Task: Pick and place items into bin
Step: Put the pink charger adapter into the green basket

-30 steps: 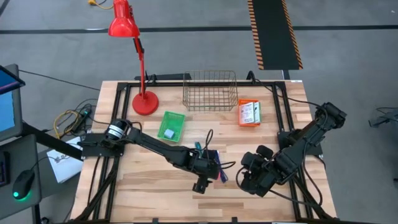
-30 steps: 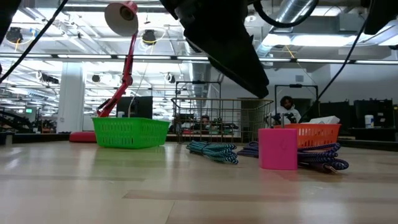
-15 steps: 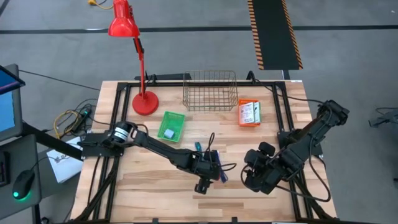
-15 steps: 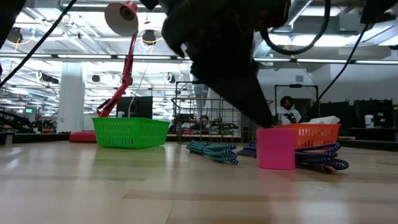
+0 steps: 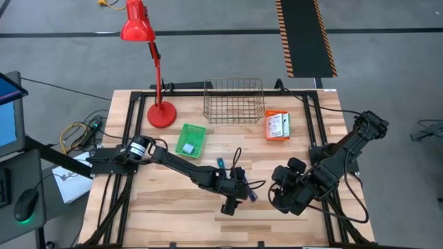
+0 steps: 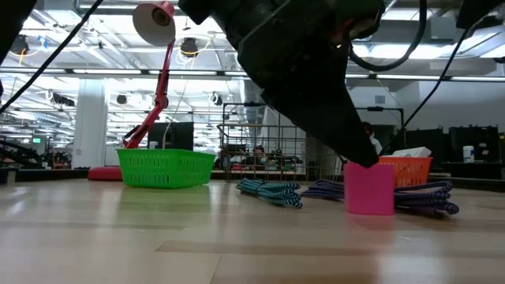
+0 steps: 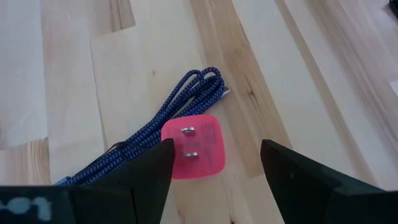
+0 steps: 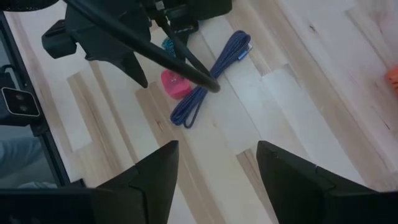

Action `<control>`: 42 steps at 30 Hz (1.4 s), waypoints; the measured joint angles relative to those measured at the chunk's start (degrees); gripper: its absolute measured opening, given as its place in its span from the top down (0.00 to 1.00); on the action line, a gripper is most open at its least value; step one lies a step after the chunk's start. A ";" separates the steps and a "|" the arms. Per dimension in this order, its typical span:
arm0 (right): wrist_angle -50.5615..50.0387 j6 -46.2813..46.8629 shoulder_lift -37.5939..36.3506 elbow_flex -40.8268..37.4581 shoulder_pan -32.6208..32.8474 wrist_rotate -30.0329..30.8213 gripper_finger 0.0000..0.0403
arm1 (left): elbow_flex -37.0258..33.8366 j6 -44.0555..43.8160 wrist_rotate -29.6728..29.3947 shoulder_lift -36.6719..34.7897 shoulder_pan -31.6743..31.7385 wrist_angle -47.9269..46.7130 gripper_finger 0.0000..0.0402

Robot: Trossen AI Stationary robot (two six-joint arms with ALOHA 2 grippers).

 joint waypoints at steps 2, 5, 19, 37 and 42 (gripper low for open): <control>-0.01 -0.19 0.00 0.00 0.05 -0.02 0.48 | 0.39 0.08 -0.44 0.09 -0.04 -0.42 0.41; 0.21 -0.92 0.02 0.00 0.11 -0.02 0.48 | 1.71 0.66 -0.85 0.24 -0.04 -2.13 0.41; -0.07 -1.53 0.02 0.00 0.11 -0.02 0.48 | 5.01 5.21 -3.29 0.44 0.49 -5.22 0.41; 0.03 -1.39 0.04 0.00 0.11 0.00 0.50 | 5.01 7.06 -0.46 0.61 2.21 -6.93 0.41; 0.11 -1.42 0.04 0.00 0.11 0.01 0.50 | 5.11 6.85 -0.35 1.83 2.08 -6.73 0.41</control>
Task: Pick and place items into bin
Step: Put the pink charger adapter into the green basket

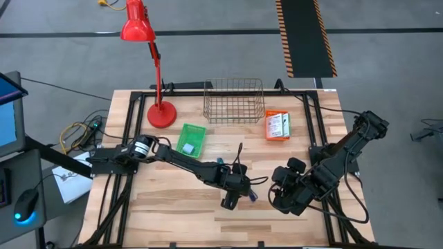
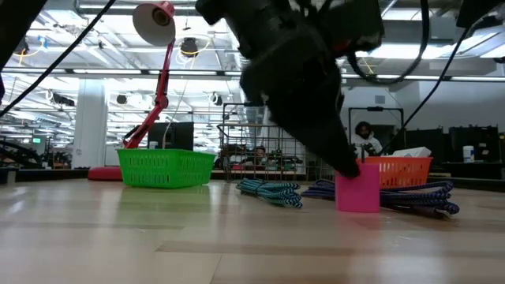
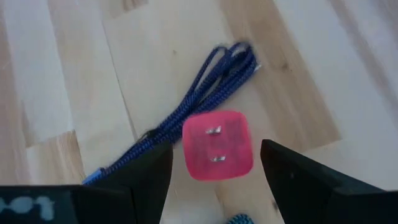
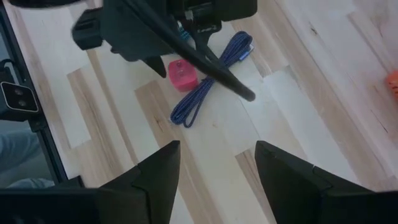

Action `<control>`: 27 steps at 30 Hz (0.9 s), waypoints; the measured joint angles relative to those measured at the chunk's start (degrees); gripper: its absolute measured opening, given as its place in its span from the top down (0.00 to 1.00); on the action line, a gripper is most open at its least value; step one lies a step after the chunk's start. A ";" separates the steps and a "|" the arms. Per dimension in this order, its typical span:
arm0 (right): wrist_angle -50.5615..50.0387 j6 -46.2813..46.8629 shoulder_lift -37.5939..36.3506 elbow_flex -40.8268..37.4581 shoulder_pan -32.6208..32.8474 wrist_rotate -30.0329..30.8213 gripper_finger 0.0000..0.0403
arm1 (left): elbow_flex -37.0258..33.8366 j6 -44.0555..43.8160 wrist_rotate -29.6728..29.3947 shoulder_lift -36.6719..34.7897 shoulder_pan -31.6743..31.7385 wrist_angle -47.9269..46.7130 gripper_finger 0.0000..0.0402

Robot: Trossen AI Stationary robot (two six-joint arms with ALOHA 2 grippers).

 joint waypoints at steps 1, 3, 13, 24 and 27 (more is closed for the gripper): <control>0.00 -0.01 0.00 0.00 0.00 0.02 0.50 | -0.09 -0.03 -0.12 0.19 0.01 -0.44 0.41; -0.03 -0.04 0.00 0.00 0.00 0.08 0.50 | -0.17 -0.19 -0.27 0.22 0.01 -0.48 0.41; 0.02 -0.98 0.01 0.00 0.00 0.17 0.52 | -0.06 -0.21 0.43 0.18 0.14 0.31 0.41; 0.02 -1.44 0.02 0.00 0.00 0.17 0.53 | -0.06 0.29 0.54 0.18 0.12 0.48 0.44; 0.04 -1.42 0.02 0.00 0.00 0.17 0.54 | -0.06 0.45 0.54 0.18 0.12 0.44 0.52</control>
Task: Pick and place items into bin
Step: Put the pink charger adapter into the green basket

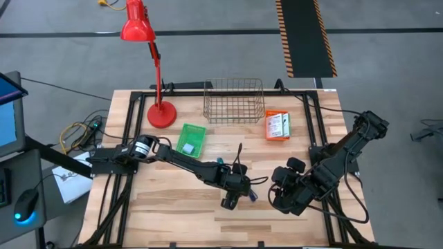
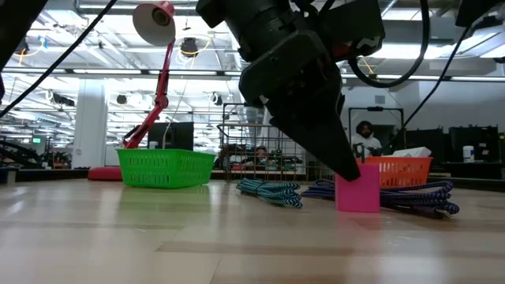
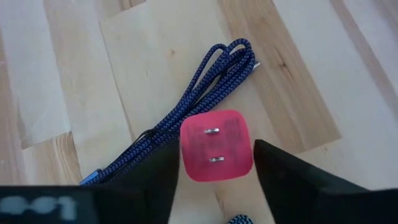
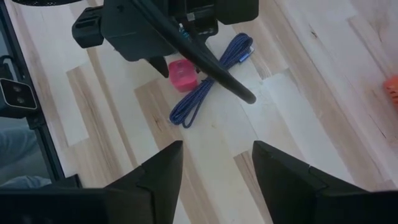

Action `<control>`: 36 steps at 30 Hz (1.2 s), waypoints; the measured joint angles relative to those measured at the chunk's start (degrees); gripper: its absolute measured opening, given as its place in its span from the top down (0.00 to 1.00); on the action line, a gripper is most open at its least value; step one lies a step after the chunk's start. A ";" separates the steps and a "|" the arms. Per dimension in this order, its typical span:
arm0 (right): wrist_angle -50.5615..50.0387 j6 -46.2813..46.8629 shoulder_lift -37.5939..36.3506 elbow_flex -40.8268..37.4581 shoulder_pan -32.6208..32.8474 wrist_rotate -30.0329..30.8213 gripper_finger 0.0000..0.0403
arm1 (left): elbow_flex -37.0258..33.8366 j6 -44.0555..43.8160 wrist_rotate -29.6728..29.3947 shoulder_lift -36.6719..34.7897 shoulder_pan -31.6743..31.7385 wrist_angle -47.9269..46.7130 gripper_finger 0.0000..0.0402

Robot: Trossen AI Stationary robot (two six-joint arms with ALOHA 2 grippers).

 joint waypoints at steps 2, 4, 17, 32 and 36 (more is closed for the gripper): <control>0.02 0.02 0.00 0.00 0.00 0.00 0.54 | 0.00 -0.02 0.01 0.00 0.00 0.00 0.60; 0.02 0.31 0.00 0.00 0.00 0.00 0.54 | 0.00 -0.26 0.00 -0.04 0.00 0.02 0.67; 0.92 0.42 0.00 0.00 0.00 0.00 0.56 | -0.04 -2.82 -0.01 -2.48 -0.53 -7.60 0.68; 2.40 0.36 0.00 0.00 -1.12 2.86 0.57 | -0.39 -1.09 -15.25 -19.00 3.75 -35.25 0.68; 5.15 -0.91 0.00 0.02 -2.40 3.02 0.57 | -3.91 -1.07 -16.72 -24.13 7.54 -38.86 0.68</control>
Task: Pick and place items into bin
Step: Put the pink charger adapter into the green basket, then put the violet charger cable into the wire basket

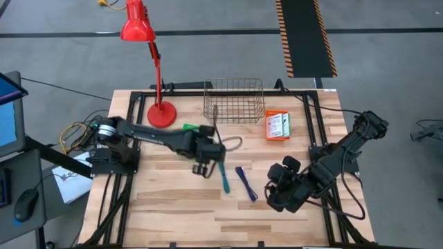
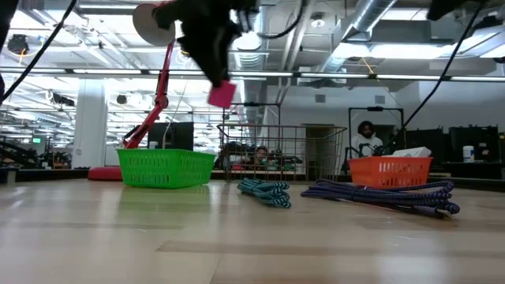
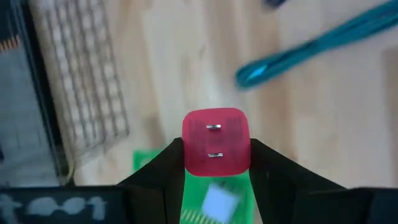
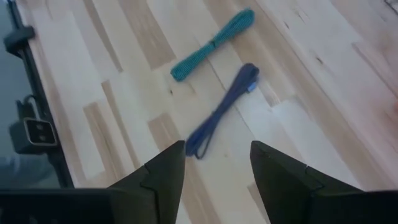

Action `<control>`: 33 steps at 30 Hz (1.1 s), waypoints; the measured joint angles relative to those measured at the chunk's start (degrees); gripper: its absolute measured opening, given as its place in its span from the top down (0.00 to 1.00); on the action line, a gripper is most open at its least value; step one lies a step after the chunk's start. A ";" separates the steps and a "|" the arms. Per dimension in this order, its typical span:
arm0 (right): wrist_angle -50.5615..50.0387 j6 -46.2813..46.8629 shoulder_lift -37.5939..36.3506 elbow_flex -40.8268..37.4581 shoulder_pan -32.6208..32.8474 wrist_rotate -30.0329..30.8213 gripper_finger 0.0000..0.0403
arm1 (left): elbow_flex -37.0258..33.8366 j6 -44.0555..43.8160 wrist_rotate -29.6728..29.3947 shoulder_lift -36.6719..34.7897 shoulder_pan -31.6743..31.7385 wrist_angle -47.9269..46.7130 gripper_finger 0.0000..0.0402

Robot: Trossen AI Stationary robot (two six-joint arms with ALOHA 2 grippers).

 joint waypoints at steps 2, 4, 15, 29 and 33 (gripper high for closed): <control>1.63 -0.60 0.00 0.00 -0.69 -0.01 0.57 | -3.06 -0.01 0.03 -2.39 2.25 -0.25 0.68; 2.96 -1.17 0.00 0.00 -1.50 -0.05 0.57 | -6.42 -0.02 0.21 -4.95 4.37 -0.32 0.68; 6.77 -2.15 0.00 0.02 -5.36 -0.15 0.57 | -24.52 1.70 3.79 -14.68 12.67 5.24 0.68; 11.76 -1.68 0.11 0.02 -12.34 -0.22 0.57 | -27.00 7.54 4.61 -15.03 15.25 7.64 0.28; 13.26 -1.64 0.11 0.02 -13.74 -0.24 0.57 | -27.00 7.56 6.30 -15.08 15.21 6.51 0.23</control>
